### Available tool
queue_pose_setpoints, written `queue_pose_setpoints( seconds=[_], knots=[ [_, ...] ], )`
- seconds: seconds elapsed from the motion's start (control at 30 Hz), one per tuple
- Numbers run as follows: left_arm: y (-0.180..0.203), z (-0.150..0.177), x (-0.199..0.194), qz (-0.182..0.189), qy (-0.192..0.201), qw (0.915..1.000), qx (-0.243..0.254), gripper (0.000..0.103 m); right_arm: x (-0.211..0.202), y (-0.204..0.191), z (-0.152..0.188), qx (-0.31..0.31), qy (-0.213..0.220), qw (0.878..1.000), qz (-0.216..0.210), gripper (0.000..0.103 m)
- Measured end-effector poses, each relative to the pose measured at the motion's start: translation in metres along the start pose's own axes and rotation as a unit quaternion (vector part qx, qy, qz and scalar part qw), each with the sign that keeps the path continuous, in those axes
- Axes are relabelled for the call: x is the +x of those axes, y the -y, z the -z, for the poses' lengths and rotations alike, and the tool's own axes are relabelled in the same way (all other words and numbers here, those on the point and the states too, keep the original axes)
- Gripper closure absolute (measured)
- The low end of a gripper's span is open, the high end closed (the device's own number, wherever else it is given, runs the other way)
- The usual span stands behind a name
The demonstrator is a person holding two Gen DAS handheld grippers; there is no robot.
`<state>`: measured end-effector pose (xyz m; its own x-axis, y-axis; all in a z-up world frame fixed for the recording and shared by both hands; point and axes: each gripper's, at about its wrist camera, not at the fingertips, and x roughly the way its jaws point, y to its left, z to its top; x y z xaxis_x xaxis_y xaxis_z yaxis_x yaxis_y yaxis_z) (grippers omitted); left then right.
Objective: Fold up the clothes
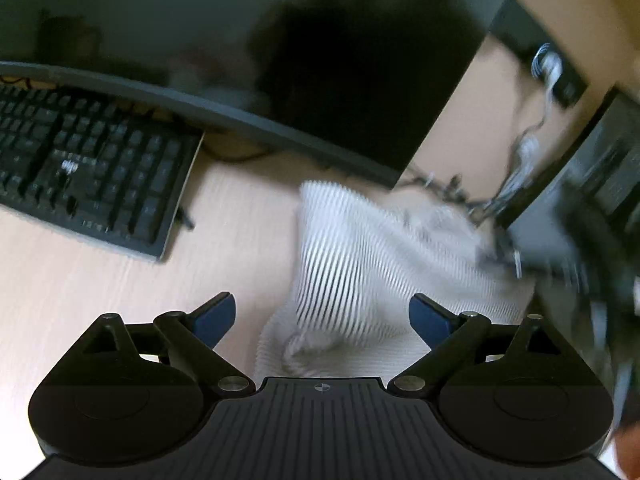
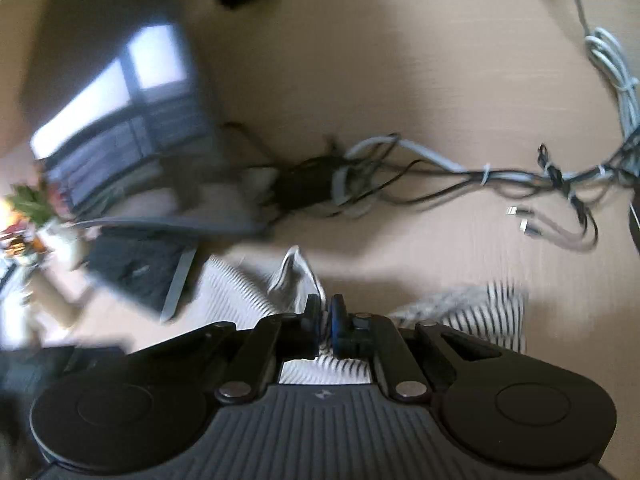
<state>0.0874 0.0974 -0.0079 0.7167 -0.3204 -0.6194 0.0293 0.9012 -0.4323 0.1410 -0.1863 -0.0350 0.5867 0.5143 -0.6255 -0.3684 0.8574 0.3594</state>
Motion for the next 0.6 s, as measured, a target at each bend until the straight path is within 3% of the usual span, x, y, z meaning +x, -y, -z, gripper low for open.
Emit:
queue_pose_setpoints(
  seconds=[0.2, 0.3, 0.4, 0.43, 0.5, 0.53, 0.57, 0.6],
  knots=[
    [0.006, -0.018, -0.017, 0.018, 0.024, 0.9992, 0.025, 0.005, -0.029, -0.027, 0.095, 0.013, -0.091, 0.996, -0.007, 0.099],
    [0.015, -0.014, -0.016, 0.028, 0.001, 0.9986, 0.046, 0.006, -0.043, -0.033, 0.114, 0.016, -0.102, 0.995, -0.005, 0.097],
    [0.019, -0.004, -0.012, 0.039, -0.034, 0.9967, 0.061, 0.022, -0.069, -0.034, 0.112, 0.015, -0.077, 0.997, 0.005, 0.094],
    [0.020, -0.001, -0.009, 0.040, -0.047, 0.9960, 0.064, 0.027, -0.080, -0.031, 0.104, 0.019, -0.055, 0.998, 0.010, 0.089],
    [0.020, 0.007, -0.003, 0.040, -0.076, 0.9942, 0.066, 0.029, -0.101, -0.025, 0.089, 0.032, -0.004, 0.999, 0.032, 0.070],
    [0.019, 0.013, 0.003, 0.036, -0.094, 0.9929, 0.064, 0.029, -0.103, -0.021, 0.085, 0.036, 0.008, 0.998, 0.049, 0.054],
    [0.017, 0.018, 0.007, 0.034, -0.110, 0.9914, 0.062, 0.029, -0.105, -0.017, 0.083, 0.039, 0.017, 0.997, 0.066, 0.047],
    [0.016, 0.024, 0.011, 0.032, -0.125, 0.9898, 0.061, 0.029, -0.106, -0.013, 0.081, 0.043, 0.027, 0.995, 0.083, 0.047]
  ],
)
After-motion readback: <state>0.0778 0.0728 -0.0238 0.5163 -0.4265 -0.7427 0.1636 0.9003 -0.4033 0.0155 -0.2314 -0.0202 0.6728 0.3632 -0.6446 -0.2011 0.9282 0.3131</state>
